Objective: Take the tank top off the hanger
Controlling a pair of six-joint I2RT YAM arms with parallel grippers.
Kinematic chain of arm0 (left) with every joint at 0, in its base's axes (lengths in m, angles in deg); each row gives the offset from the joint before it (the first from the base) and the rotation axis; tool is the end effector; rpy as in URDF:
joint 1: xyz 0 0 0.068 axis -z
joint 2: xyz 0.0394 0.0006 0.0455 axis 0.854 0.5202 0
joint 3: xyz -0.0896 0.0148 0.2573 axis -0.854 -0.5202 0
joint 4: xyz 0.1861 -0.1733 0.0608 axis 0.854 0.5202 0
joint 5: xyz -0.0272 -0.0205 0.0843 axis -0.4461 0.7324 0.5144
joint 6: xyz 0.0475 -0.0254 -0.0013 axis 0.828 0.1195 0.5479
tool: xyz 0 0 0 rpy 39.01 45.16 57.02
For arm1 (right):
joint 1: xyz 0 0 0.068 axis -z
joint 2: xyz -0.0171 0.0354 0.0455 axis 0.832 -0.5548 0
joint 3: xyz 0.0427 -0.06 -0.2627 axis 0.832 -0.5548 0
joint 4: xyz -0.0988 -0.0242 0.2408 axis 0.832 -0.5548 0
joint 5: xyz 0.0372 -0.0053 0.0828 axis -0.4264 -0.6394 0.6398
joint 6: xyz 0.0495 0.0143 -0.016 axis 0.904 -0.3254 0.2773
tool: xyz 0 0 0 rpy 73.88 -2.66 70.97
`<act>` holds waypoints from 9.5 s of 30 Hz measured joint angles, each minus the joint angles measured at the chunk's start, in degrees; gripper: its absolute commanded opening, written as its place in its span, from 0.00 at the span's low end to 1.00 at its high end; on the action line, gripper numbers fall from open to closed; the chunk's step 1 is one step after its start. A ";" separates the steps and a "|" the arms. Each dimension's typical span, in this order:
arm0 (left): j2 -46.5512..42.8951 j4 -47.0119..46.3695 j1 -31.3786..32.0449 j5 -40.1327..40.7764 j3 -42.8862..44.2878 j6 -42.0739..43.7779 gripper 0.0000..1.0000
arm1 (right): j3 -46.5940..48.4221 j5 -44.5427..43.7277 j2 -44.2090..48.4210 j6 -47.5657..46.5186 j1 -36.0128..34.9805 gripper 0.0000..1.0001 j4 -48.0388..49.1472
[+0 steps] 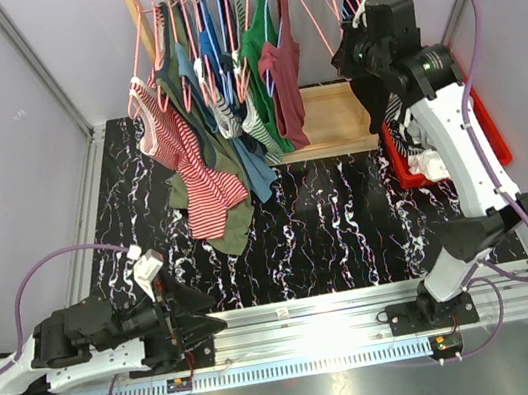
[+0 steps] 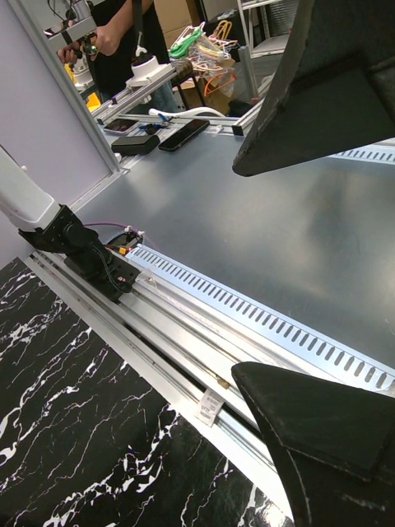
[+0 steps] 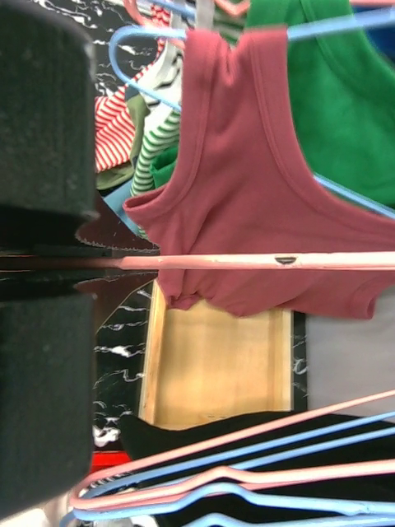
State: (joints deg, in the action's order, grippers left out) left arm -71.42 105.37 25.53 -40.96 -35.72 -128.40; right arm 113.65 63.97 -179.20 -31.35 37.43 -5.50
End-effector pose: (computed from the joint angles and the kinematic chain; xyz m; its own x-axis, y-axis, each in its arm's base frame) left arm 0.0086 -0.0271 0.3115 -0.6877 -0.0492 -0.7243 0.6780 0.3132 -0.6650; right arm 0.3162 0.1048 0.5055 -0.3838 0.1087 -0.9170 -0.1640 0.9693 0.1835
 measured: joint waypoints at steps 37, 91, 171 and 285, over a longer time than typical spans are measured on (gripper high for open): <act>0.59 -2.47 0.04 0.72 -0.87 0.31 0.99 | -23.93 9.88 22.14 7.69 -12.13 1.00 0.52; -4.87 -1.86 0.13 3.26 -2.19 -1.46 0.99 | 29.57 -6.91 -22.71 -8.22 -6.29 0.07 -12.92; -4.90 0.15 0.15 4.85 -0.26 -0.52 0.99 | -16.57 2.12 15.52 -7.63 -2.10 0.00 2.73; 12.96 -4.17 -36.98 -7.43 1.53 15.54 0.99 | -53.29 27.85 57.05 4.83 -22.45 0.00 -18.14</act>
State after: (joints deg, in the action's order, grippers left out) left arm -58.46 101.20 -11.45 -48.40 -34.19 -112.86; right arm 60.37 91.81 -122.16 -26.52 14.98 -23.64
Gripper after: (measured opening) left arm 0.988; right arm 0.062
